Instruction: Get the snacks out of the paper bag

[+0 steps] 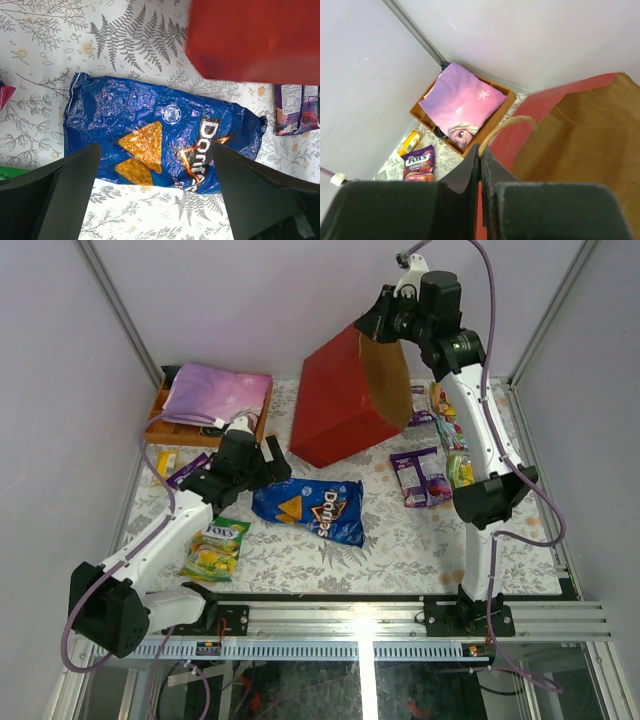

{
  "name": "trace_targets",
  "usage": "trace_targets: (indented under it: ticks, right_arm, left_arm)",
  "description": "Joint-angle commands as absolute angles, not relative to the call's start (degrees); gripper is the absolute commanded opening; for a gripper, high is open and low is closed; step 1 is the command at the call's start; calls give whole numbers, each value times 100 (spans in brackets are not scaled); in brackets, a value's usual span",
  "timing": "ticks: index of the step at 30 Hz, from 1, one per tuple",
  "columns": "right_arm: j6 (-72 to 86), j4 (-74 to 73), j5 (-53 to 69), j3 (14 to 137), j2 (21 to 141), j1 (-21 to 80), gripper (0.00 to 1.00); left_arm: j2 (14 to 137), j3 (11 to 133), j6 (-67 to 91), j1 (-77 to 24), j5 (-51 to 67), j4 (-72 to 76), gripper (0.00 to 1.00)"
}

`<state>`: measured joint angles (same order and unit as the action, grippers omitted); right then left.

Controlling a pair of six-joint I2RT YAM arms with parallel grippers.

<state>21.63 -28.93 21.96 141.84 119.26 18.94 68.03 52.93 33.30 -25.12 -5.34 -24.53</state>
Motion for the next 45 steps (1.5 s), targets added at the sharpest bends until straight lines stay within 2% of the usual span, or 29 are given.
trace_targets:
  ticks: [1, 14, 23, 24, 25, 27, 29, 32, 35, 41, 45]
  right_arm:
    - [1835, -3589, 2244, 14437, 12075, 2048, 0]
    - [1510, -3433, 2202, 14071, 12048, 2363, 0]
    - [1612, -3039, 2242, 13943, 12300, 2701, 0]
    - [1623, -3054, 2253, 14033, 12387, 2733, 3]
    - [1633, -3081, 2265, 14169, 12445, 2765, 11]
    - [1635, -3167, 2276, 14365, 12492, 2799, 44]
    - [1558, -3330, 2097, 14551, 12400, 2803, 71]
    - [1253, -3731, 1422, 14748, 11945, 2791, 98]
    - [939, -3616, 768, 14156, 10953, 2780, 100]
    - [746, -2734, -860, 11431, 8553, 2681, 99]
    - [1028, -2659, -1523, 10007, 7580, 2591, 99]
  left_arm:
    - [6936, 5522, 3316, -2497, -518, -2431, 93]
    - [7975, 5962, 3530, -2471, -73, -1781, 93]
    - [8134, 5916, 3559, -2453, -55, -1688, 93]
    - [8131, 5912, 3560, -2448, -59, -1695, 93]
    - [8130, 5906, 3552, -2451, -73, -1704, 93]
    - [8119, 5906, 3543, -2428, -75, -1729, 93]
    - [8107, 5896, 3527, -2411, -77, -1752, 93]
    - [8047, 5856, 3523, -2399, -96, -1751, 93]
    - [8049, 5828, 3539, -2388, -53, -1736, 93]
    - [8030, 5725, 3534, -2391, -13, -1671, 93]
    - [8037, 5614, 3548, -2382, -11, -1599, 93]
